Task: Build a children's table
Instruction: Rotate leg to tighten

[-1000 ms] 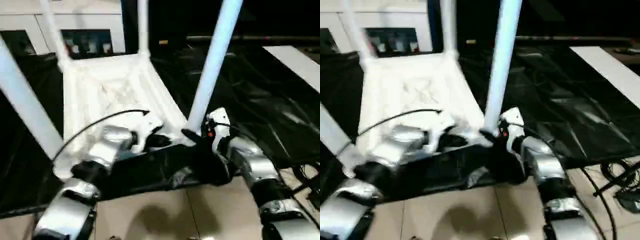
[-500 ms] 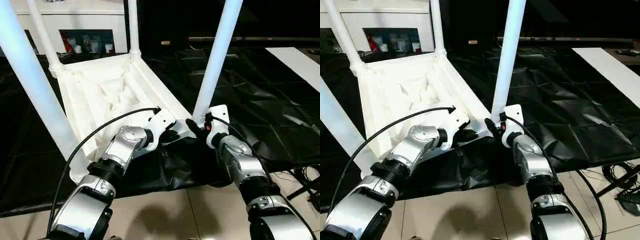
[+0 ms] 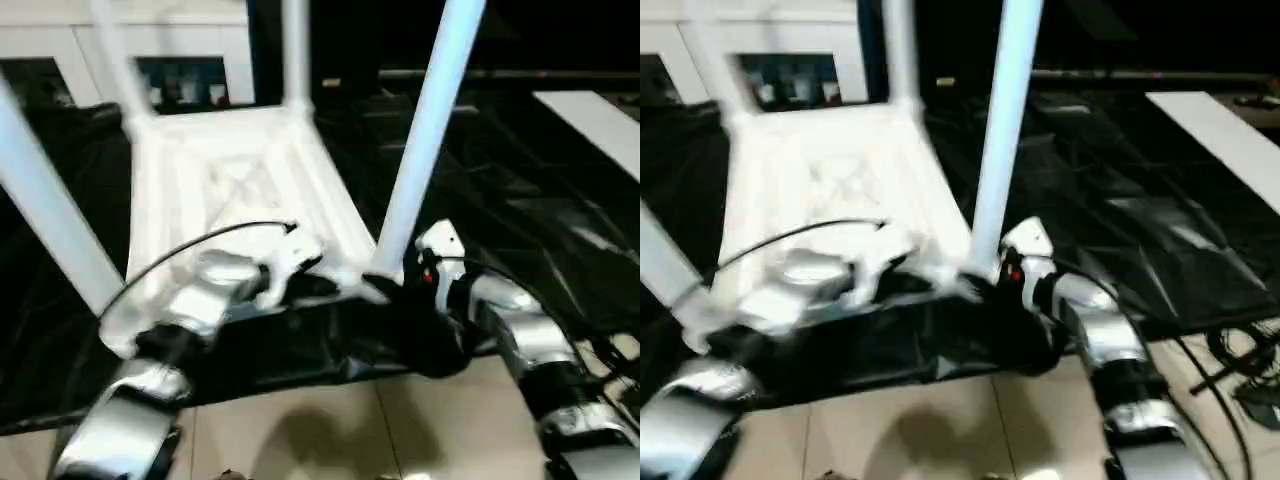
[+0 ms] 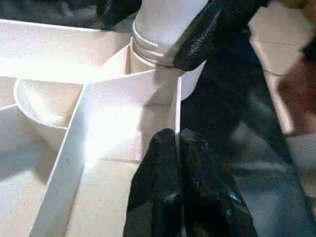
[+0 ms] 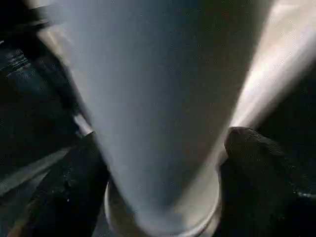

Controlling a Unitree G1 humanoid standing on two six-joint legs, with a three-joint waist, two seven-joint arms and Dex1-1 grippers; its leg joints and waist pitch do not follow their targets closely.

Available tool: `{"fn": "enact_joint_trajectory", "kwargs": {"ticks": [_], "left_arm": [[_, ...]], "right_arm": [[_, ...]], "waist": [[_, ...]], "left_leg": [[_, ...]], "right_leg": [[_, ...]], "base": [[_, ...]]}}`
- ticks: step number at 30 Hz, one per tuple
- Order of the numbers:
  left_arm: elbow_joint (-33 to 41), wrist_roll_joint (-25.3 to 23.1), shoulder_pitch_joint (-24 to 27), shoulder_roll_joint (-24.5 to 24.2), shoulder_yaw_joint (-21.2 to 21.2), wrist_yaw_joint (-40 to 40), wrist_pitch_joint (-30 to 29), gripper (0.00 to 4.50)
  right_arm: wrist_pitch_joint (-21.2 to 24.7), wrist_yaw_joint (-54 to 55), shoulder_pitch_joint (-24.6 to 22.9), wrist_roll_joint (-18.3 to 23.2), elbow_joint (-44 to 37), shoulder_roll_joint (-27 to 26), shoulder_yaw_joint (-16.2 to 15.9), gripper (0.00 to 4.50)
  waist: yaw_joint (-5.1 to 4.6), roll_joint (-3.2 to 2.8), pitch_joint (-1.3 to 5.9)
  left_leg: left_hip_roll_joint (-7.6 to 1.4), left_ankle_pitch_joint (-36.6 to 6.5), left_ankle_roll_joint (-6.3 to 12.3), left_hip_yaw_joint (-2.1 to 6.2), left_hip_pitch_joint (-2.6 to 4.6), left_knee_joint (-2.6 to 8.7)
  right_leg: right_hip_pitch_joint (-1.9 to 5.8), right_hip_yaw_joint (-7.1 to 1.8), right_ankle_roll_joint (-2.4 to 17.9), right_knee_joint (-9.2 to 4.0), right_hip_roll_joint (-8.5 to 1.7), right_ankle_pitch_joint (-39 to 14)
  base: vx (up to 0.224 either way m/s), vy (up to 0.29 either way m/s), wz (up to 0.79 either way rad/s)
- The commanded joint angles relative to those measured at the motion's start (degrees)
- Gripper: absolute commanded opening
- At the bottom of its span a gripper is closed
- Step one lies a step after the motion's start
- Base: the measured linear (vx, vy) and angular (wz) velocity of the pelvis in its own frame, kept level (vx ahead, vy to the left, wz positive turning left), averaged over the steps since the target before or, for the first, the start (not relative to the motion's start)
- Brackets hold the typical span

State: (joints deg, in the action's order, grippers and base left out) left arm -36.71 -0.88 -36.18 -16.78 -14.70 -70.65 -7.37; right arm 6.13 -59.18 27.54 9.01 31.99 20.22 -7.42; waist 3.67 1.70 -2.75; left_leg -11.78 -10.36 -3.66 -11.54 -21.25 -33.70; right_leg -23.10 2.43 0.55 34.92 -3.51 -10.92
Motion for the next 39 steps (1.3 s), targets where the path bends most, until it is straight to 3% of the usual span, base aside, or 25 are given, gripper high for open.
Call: {"fn": "enact_joint_trajectory", "kwargs": {"ticks": [1, 2, 4, 8, 18, 21, 24, 26, 29, 32, 39], "left_arm": [[-0.1, 1.0, 1.0, 0.6, -0.8, -1.7, -0.4, 0.00], [-0.3, 1.0, 0.9, 0.5, -0.5, -1.8, -0.3, 0.00], [0.0, 1.4, 1.0, -0.1, -0.3, -2.5, -0.5, 0.00], [1.1, 2.0, 1.5, -0.9, 0.0, -2.6, -1.2, 0.00], [1.5, 2.6, 1.8, -0.9, 0.5, -1.7, -1.4, 0.00], [-0.3, 1.3, 0.8, 1.4, 0.8, 3.8, -0.9, 0.00], [-2.6, 0.1, -0.5, 3.5, 0.8, 8.1, -1.0, 0.00], [-5.6, -1.3, -2.3, 6.4, 0.8, 13.7, -1.1, 0.00], [-9.3, -1.9, -4.7, 10.2, 1.4, 20.2, -1.2, 0.00], [-12.3, -3.1, -6.1, 13.9, 0.9, 26.0, -0.2, 0.00], [-14.0, -4.3, -6.9, 15.2, 0.3, 26.6, 1.6, 0.00]], "right_arm": [[0.4, -1.6, -0.4, -0.8, -1.1, 2.1, -0.5, 3.77], [0.6, -2.1, -0.4, -0.9, -1.2, 2.3, -0.6, 3.50], [1.0, -2.4, -0.5, -0.7, -1.4, 2.2, -0.6, 3.43], [2.2, -3.3, -0.8, 0.0, -2.1, 2.5, -1.2, 3.01], [3.0, -3.5, -0.8, 1.1, -2.1, 1.3, -0.4, 2.68], [1.2, 6.9, 0.6, -1.0, 2.5, -1.5, 1.7, 2.68], [0.5, 14.5, 1.8, -2.0, 6.0, -3.7, 3.3, 2.67], [1.4, 21.1, 2.7, -1.6, 8.3, -6.7, 5.1, 2.67], [0.4, 27.6, 3.6, -2.1, 9.9, -10.0, 5.9, 2.67], [0.5, 34.1, 4.8, -2.0, 11.7, -14.2, 7.0, 2.67], [-1.4, 35.4, 5.3, -3.8, 12.4, -17.8, 4.8, 2.66]], "waist": [[-0.09, 0.34, 3.26], [-0.14, 0.56, 3.25], [-0.16, 0.71, 3.25], [-0.12, 0.68, 3.27], [-0.16, 0.70, 3.32], [-0.30, 0.72, 3.25], [-0.93, 0.78, 3.10], [-1.38, 0.66, 3.04], [-1.35, 0.77, 3.10], [-1.38, 0.53, 3.27], [-1.23, 0.65, 3.22]], "left_leg": [[-2.09, -10.4, 3.58, 0.71, 0.92, 3.75], [-2.02, -10.6, 3.34, 0.70, 0.91, 3.70], [-1.89, -10.8, 3.25, 0.75, 0.83, 3.67], [-1.93, -9.8, 3.28, 0.77, 0.80, 3.66], [-1.87, -9.3, 3.32, 0.74, 0.83, 3.57], [-1.81, -9.8, 2.92, 0.77, 0.82, 3.61], [-1.68, -11.8, 1.42, 0.95, 0.76, 3.82], [-1.54, -13.1, 0.44, 0.93, 1.20, 3.77], [-1.44, -12.9, 0.67, 0.95, 1.11, 3.73], [-1.46, -11.6, 0.96, 0.96, 0.97, 3.72], [-1.40, -11.9, 2.29, 0.97, 0.86, 3.74]], "right_leg": [[2.48, -2.31, 14.0, -3.95, -4.09, -8.5], [2.50, -2.33, 13.9, -4.00, -4.18, -8.8], [2.57, -2.37, 13.5, -4.09, -4.33, -10.1], [2.58, -2.37, 13.1, -4.02, -4.29, -10.0], [2.62, -2.34, 13.2, -3.93, -4.22, -9.5], [2.55, -2.38, 13.1, -4.05, -4.29, -10.4], [2.49, -2.30, 12.1, -4.49, -4.36, -14.9], [2.06, -2.39, 11.2, -5.00, -4.26, -17.9], [2.15, -2.41, 10.4, -5.21, -4.25, -18.3], [2.28, -2.40, 10.9, -4.89, -4.16, -15.1], [2.44, -2.34, 10.9, -5.00, -4.33, -15.1]], "base": [[0.000, 0.000, 0.00], [0.000, 0.000, 0.00], [0.000, 0.000, 0.00], [0.000, 0.000, 0.00], [0.000, 0.000, 0.00], [0.000, 0.000, 0.00], [0.000, 0.000, 0.00], [0.000, 0.000, 0.00], [0.000, 0.000, 0.00], [0.000, 0.000, 0.00], [0.000, 0.000, 0.00]]}}
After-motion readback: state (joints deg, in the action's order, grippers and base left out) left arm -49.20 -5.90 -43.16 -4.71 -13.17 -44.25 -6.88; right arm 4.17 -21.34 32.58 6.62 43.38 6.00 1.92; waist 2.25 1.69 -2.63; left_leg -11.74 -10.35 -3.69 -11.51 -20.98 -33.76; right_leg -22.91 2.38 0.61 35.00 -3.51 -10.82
